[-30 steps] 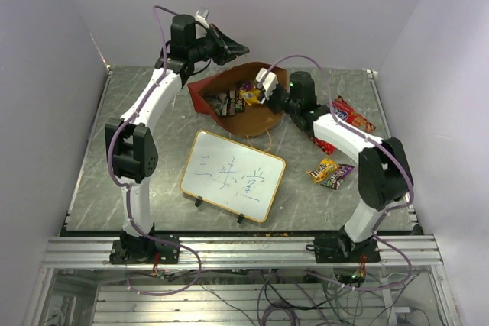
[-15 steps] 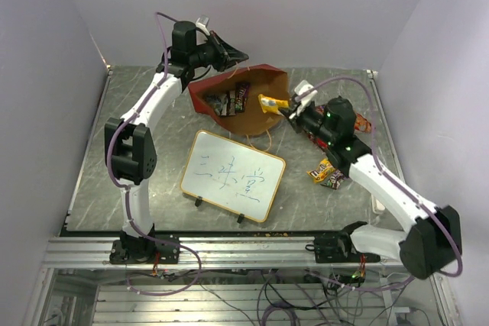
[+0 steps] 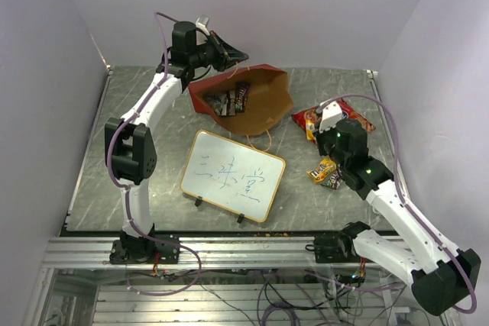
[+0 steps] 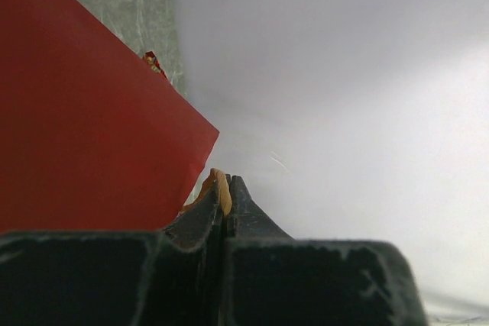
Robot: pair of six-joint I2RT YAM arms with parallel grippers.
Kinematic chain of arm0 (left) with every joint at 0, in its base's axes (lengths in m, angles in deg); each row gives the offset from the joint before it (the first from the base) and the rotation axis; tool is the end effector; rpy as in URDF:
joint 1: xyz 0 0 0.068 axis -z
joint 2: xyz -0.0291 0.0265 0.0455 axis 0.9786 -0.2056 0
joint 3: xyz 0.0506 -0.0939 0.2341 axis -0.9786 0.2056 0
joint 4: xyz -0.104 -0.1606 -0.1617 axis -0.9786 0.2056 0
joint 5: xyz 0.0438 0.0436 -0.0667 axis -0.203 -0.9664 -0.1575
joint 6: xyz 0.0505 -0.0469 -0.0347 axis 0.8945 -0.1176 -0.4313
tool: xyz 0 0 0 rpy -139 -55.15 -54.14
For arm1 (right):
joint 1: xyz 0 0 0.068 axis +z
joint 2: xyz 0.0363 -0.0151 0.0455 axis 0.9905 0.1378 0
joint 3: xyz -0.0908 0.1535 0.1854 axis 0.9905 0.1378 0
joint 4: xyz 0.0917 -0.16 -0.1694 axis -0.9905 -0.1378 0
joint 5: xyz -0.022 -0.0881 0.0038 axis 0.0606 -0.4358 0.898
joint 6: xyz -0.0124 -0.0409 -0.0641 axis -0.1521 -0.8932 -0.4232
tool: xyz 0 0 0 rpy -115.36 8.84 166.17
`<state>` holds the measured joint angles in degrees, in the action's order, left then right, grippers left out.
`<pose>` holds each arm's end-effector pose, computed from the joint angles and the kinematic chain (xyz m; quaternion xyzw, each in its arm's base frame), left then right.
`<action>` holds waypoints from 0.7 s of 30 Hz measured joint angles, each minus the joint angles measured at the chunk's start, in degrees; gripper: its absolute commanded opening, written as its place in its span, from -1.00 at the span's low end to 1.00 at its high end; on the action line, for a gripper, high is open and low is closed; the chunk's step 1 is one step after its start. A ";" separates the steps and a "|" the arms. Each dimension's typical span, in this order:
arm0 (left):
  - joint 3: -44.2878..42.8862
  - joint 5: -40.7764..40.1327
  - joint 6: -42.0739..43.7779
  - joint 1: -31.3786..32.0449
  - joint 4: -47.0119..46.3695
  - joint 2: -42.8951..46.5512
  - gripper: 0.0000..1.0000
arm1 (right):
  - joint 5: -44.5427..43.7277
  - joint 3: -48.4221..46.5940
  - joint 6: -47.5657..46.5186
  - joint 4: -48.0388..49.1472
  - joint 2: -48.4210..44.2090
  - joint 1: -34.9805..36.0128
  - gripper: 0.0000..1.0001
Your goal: Take the snacks out of the paper bag
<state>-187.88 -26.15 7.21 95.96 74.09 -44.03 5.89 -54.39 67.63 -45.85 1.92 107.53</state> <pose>0.4513 -0.1876 0.3393 -0.1247 0.7489 -0.5935 0.2671 0.2134 0.0889 0.2906 -0.1649 0.7982 0.0323 0.5785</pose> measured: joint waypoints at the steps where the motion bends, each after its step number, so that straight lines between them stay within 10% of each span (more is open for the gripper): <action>1: 0.00 -0.02 0.13 0.00 0.00 0.00 -0.86 | -0.81 0.00 -1.29 -1.97 0.39 -0.02 -1.00; 21: 1.14 -0.20 1.70 0.33 1.05 0.31 -0.86 | -15.45 5.88 -31.56 -15.98 4.92 -0.44 -1.00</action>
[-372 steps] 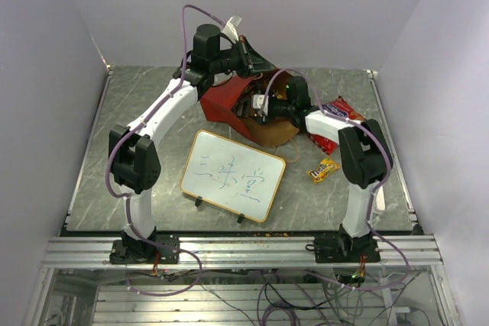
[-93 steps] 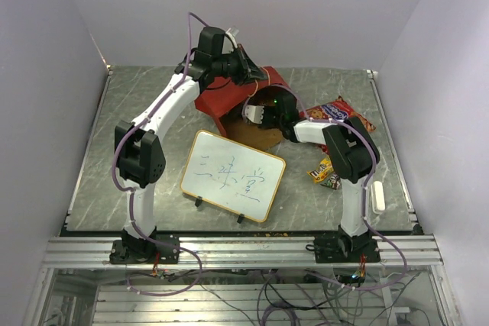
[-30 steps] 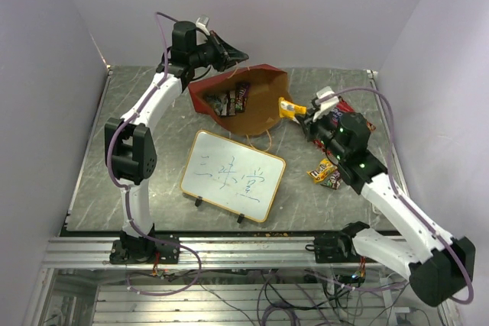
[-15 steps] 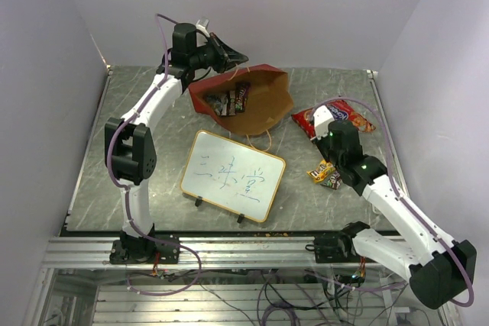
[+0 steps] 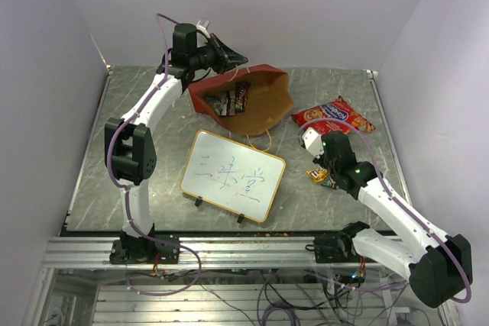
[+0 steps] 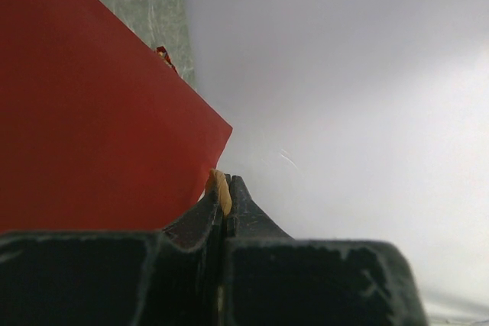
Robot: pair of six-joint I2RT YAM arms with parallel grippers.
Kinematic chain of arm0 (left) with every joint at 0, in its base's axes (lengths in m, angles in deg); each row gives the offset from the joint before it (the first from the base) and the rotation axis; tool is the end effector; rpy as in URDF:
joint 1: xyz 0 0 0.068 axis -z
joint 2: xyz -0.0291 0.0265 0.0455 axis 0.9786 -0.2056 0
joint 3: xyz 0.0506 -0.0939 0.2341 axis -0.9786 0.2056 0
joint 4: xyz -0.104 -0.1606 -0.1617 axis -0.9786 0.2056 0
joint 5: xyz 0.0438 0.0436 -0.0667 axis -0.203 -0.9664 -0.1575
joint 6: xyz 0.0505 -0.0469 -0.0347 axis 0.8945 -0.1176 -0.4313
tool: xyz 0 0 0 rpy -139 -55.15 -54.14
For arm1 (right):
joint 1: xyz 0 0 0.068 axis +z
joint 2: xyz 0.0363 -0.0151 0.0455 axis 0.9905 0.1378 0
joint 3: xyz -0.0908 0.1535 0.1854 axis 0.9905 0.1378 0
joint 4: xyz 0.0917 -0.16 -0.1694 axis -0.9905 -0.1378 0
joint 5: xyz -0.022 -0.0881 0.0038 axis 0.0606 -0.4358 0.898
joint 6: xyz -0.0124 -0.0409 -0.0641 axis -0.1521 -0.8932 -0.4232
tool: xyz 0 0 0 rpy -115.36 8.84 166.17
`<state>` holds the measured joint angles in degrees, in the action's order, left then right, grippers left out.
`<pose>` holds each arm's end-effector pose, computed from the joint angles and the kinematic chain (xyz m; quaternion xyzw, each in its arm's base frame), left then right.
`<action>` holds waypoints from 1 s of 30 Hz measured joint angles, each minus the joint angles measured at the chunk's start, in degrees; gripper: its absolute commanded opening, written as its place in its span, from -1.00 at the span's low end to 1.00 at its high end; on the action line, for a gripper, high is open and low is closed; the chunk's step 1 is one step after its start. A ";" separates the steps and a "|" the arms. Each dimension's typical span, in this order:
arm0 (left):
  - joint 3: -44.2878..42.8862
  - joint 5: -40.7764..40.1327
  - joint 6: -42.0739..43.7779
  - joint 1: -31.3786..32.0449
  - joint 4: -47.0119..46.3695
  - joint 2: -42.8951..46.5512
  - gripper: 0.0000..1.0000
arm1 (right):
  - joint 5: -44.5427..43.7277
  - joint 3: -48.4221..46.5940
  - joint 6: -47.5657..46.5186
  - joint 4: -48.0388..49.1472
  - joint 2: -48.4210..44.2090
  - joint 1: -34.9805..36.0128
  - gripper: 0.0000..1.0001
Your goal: Take the snacks out of the paper bag
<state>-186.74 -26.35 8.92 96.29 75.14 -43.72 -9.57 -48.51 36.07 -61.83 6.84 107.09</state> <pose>0.4487 -0.1895 0.3323 -0.1203 0.7582 -0.5838 0.2642 0.2033 0.0637 0.2082 -0.3926 0.8198 -0.2399 0.3410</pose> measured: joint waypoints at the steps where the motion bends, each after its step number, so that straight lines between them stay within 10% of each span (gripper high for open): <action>1: 0.00 0.00 0.17 0.04 0.09 0.02 -0.86 | 0.20 0.44 -0.81 0.31 -0.22 0.13 -1.00; 15: 1.03 -0.02 -0.98 0.52 -1.20 0.48 -0.86 | 1.92 7.08 -5.92 1.25 -0.13 7.02 -0.78; 30: 2.95 -0.39 -1.33 1.44 -2.84 1.95 -0.86 | 8.04 8.00 -7.30 -0.90 -1.79 10.23 0.17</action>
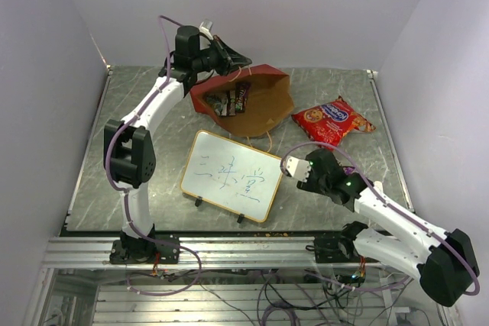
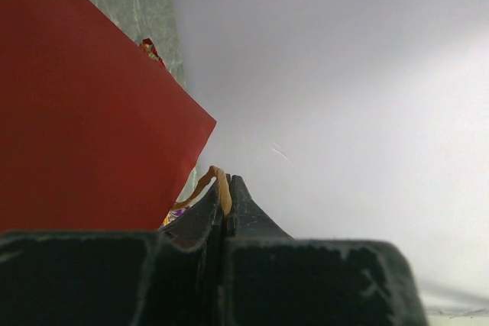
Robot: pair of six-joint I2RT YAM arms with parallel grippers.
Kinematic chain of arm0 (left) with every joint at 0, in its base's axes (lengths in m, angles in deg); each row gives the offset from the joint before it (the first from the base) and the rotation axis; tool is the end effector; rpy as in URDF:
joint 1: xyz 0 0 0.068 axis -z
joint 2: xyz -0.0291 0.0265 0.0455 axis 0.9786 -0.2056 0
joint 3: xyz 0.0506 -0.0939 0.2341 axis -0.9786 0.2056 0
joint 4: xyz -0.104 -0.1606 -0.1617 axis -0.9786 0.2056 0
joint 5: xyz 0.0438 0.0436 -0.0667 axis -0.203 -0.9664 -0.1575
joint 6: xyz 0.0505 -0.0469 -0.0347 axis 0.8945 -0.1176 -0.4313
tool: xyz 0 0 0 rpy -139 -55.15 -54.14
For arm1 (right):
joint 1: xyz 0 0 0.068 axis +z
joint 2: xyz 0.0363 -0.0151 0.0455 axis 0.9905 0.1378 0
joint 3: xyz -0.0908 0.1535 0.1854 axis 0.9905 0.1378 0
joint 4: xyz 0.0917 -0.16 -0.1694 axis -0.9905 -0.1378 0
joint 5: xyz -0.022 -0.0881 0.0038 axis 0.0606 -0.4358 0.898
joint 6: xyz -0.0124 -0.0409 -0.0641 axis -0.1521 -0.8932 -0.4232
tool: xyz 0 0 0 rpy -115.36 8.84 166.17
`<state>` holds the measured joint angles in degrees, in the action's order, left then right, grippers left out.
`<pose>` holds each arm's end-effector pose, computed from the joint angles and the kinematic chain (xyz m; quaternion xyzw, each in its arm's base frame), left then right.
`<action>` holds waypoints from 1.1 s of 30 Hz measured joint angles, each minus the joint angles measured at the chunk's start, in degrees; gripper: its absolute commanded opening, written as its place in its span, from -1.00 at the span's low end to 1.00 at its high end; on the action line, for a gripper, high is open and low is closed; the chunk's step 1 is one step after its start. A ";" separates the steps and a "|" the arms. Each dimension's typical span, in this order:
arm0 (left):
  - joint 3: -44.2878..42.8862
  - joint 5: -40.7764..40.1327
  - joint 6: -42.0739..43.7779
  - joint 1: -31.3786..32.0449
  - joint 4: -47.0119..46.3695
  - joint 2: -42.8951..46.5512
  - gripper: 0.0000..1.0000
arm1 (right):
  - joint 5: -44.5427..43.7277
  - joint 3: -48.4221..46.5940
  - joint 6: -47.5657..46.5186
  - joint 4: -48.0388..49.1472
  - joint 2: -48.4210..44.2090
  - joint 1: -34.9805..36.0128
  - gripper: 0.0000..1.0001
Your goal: Take the snacks out of the paper bag
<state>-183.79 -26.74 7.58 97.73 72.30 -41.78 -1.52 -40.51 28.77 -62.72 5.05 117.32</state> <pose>0.4380 -0.1983 0.3353 -0.1143 0.7512 -0.5946 0.2629 0.1677 0.0944 0.1644 -0.5606 0.7540 -0.1665 0.2990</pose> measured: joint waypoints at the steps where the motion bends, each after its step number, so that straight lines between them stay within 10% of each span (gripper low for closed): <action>1: 0.00 -0.09 0.00 0.11 0.20 0.00 -0.86 | 0.61 -0.07 0.07 -0.13 -0.26 0.07 0.21; 14: -0.31 -1.09 0.48 0.70 1.70 0.33 -0.86 | 10.62 -9.62 6.71 1.38 4.24 0.13 0.42; 33: 1.01 -2.58 1.25 2.29 2.05 1.90 -0.86 | 10.95 -25.07 37.48 32.44 22.67 0.13 0.52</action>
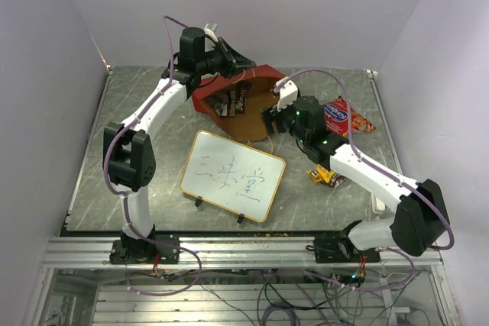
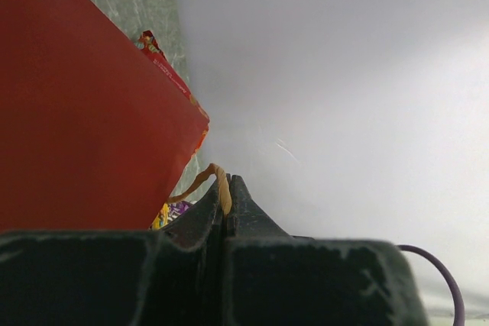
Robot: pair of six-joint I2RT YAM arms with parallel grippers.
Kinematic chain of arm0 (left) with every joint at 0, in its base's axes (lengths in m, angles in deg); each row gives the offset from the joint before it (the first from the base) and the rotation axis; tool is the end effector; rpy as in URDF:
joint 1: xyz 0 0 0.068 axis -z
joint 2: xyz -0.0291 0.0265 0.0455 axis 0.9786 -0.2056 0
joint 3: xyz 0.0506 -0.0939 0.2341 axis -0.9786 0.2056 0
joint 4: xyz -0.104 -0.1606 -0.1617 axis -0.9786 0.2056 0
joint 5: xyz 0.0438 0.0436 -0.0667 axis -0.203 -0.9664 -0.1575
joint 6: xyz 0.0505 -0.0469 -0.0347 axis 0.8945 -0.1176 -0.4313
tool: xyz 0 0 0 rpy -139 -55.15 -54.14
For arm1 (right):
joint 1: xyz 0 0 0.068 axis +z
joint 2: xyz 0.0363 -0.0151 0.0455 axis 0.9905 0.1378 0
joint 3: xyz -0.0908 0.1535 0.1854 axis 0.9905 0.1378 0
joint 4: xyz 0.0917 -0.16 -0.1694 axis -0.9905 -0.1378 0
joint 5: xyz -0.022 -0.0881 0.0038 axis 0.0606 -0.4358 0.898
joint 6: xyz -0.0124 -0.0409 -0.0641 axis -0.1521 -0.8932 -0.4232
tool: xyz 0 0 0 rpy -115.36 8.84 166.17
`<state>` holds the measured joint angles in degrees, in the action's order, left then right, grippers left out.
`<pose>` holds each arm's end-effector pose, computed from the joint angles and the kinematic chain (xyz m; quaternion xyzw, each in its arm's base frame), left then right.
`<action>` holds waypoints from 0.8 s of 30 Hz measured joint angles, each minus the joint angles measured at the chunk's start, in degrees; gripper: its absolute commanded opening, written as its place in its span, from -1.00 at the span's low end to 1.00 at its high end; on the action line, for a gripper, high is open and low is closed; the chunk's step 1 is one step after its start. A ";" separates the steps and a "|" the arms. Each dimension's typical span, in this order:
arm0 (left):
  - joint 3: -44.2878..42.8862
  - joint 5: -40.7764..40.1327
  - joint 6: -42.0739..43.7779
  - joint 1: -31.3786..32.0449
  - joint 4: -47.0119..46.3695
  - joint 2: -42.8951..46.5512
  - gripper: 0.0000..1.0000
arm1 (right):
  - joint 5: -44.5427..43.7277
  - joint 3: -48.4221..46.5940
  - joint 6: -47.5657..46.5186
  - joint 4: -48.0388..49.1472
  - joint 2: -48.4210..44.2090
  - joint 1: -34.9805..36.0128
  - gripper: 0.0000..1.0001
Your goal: Take the snacks out of the paper bag
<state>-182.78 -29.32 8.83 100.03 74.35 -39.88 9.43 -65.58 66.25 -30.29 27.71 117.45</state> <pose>0.4244 -0.2110 0.3392 -0.1100 0.7589 -0.5843 0.2655 0.2746 0.1858 0.2813 -0.2578 0.7690 0.1019 0.5760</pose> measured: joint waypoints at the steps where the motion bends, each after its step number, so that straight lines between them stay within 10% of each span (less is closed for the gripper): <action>1: 0.00 0.00 0.00 0.04 0.00 0.00 -0.86 | 0.09 -0.17 1.29 1.99 0.68 0.00 0.52; 24: -2.56 0.04 1.66 0.61 4.22 0.00 -0.86 | 2.84 -5.03 5.51 13.81 18.01 -0.04 0.50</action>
<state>-185.34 -29.28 10.49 100.64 78.57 -39.88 12.27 -70.61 71.76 -16.47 45.72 117.41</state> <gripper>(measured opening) 0.076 0.757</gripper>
